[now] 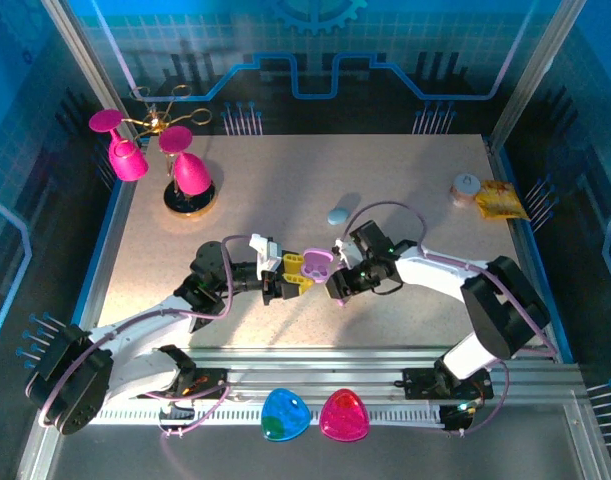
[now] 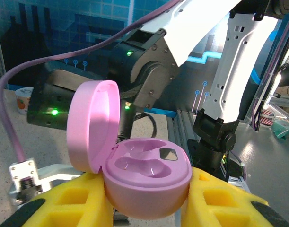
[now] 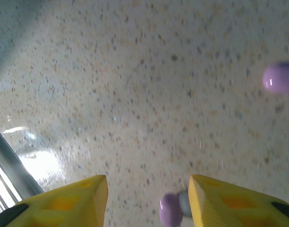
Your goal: Insert wireless bluetooth earbuds into charging case
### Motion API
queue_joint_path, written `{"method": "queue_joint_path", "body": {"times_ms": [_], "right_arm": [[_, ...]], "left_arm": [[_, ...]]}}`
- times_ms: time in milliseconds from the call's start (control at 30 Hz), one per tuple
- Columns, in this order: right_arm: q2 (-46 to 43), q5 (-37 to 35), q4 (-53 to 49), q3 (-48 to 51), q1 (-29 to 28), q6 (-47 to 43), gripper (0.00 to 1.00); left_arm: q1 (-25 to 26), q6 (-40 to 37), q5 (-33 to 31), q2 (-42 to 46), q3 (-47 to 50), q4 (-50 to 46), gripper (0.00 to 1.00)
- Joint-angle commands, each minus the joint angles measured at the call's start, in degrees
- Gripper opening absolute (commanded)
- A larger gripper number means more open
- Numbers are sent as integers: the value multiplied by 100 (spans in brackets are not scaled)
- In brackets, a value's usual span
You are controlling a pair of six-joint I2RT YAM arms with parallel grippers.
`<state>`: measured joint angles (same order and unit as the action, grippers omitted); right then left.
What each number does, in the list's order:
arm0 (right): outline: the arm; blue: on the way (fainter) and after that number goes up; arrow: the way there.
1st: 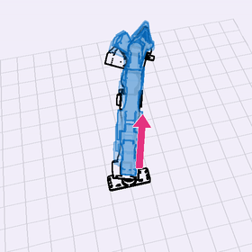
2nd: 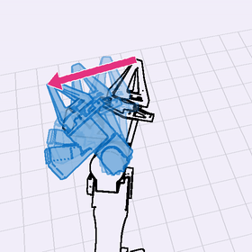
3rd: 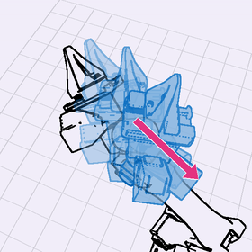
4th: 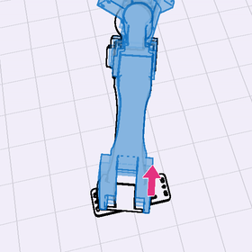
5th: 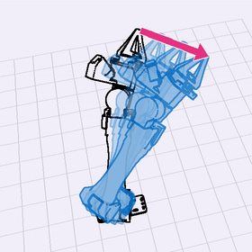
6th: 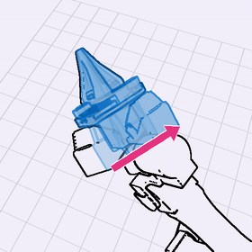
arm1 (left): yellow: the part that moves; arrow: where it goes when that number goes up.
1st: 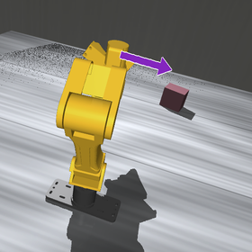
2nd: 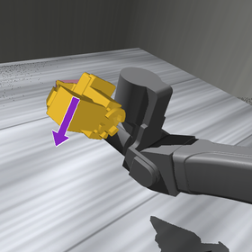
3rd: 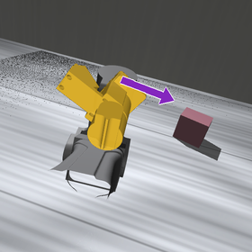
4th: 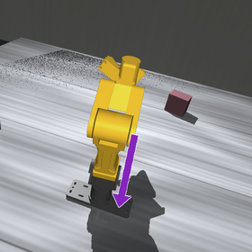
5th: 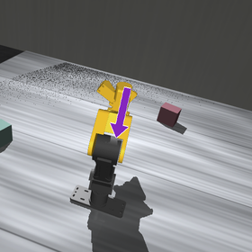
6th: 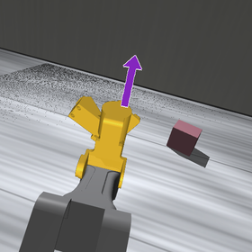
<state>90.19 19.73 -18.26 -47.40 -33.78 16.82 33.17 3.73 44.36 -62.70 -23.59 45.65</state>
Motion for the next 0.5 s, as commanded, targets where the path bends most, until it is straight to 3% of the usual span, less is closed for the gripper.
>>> {"method": "queue_joint_path", "body": {"times_ms": [0, 167, 467], "right_arm": [[363, 189, 0, -208, -22, -257, 46], [506, 381, 68, -42, -24, -194, 46], [-46, 522, 289, 800, -203, 289, 44]], "left_arm": [[-27, 14, -1, 284, 115, 3, 32], [-27, -90, -41, 442, 90, -265, 32], [-27, -35, 45, 156, 29, 59, 32]]}}
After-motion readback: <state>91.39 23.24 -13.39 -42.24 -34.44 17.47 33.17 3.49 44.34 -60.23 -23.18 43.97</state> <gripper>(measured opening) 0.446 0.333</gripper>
